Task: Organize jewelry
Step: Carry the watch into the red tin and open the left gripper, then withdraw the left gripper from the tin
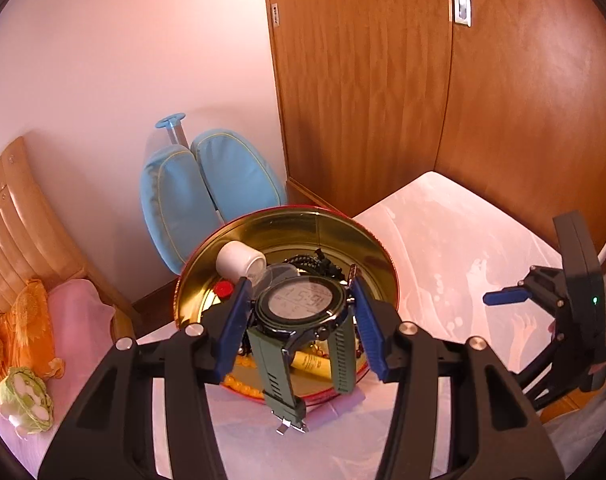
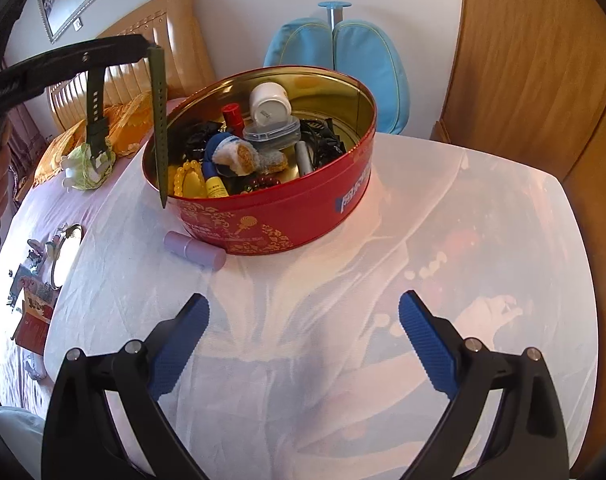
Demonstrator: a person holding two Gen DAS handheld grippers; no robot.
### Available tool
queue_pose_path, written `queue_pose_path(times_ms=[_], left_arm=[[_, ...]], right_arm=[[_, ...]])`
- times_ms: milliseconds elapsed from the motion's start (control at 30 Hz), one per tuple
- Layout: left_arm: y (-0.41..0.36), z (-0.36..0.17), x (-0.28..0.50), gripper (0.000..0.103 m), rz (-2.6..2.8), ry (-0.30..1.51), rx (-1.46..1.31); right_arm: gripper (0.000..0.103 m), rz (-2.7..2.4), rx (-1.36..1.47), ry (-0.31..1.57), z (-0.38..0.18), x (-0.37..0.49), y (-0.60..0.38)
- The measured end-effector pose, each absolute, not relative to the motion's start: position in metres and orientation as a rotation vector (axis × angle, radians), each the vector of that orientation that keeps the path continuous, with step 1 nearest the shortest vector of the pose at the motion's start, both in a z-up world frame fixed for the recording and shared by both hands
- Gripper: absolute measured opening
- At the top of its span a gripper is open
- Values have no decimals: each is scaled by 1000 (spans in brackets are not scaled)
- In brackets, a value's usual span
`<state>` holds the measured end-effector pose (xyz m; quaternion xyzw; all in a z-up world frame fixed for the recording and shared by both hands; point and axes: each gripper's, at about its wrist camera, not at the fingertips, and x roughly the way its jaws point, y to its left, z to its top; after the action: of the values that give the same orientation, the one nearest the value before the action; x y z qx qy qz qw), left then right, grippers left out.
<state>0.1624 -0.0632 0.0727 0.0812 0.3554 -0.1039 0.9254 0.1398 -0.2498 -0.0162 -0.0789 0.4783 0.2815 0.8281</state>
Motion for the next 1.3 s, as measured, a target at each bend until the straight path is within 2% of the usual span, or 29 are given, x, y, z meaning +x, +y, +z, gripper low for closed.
queue_pose_path(times_ms=[200,333,467,800,833,867,900,933,1200,1300], left_arm=[[-78,36,206,48,-254,804,227],[-79,14,226,23,-263,856,233],[-71,4,240,23,-265,887,233],[-54,3,231,23,-242,888,230],[-52,4,230,27,-238,890,223],[-50,5,227,43,-237,892,213],[-48,7,225,55,-234,885,205],[-46,10,220,72,-223,864,199],[-43,15,188,82,-192,869,189],[-36,10,166,82,-162,892,160]], right_arm=[[97,575,-166,1036,-21,146,-250],[97,591,-196,1007,-10,154,-239],[97,625,-214,948,9,174,-221],[97,681,-253,951,14,189,-187],[97,685,-253,952,13,188,-186],[97,691,-254,952,13,185,-184],[97,694,-255,951,13,183,-186],[97,696,-256,948,13,181,-186],[97,700,-213,973,6,163,-203],[97,714,-202,1012,-4,154,-206]])
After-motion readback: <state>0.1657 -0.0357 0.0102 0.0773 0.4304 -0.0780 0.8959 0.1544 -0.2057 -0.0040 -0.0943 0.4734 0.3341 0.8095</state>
